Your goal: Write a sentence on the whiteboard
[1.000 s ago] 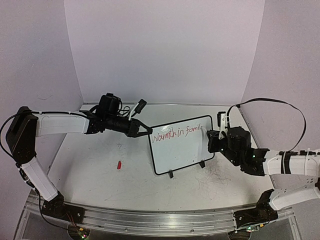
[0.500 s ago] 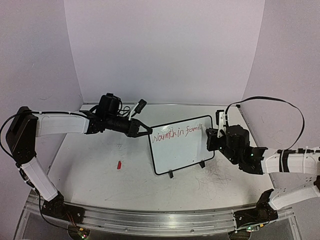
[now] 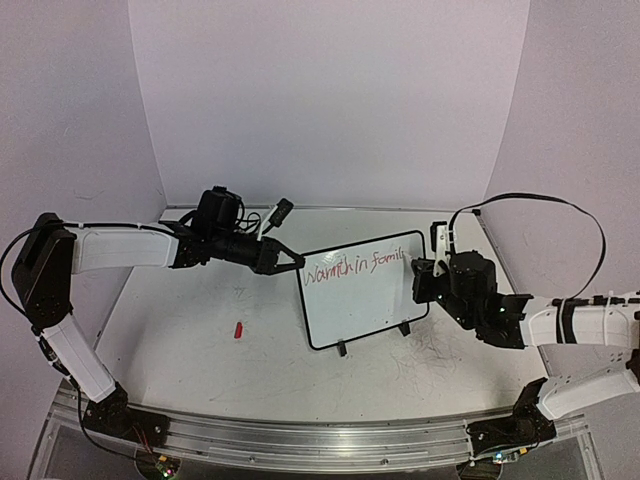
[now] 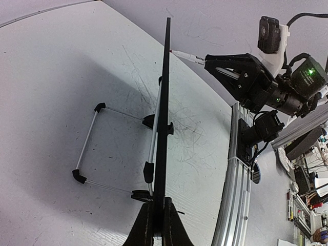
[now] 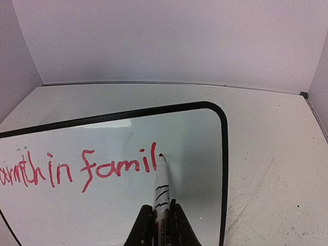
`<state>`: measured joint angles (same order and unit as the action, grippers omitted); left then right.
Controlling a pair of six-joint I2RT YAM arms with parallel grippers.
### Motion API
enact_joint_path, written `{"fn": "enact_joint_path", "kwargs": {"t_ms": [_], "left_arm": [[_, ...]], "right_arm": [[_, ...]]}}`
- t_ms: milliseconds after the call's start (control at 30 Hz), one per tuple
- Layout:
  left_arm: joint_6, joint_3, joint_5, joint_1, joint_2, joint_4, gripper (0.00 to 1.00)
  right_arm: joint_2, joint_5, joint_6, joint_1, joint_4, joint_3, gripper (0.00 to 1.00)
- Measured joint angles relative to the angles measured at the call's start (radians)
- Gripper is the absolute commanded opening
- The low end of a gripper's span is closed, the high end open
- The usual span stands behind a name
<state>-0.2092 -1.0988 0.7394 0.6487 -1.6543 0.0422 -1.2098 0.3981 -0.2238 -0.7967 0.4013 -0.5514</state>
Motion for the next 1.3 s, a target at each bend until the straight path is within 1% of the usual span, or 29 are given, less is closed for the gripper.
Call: {"fn": "enact_joint_path", "kwargs": {"t_ms": [567,1300], "left_arm": [[-0.001,0.0,0.0,0.0,0.0,0.0,0.0],[-0.005,0.0,0.0,0.0,0.0,0.0,0.0]], "right_arm": [[0.002,0.006,-0.028,0.0,-0.006,0.025,0.0],[-0.033,0.023,-0.003,0.016,0.024,-0.017,0.0]]}}
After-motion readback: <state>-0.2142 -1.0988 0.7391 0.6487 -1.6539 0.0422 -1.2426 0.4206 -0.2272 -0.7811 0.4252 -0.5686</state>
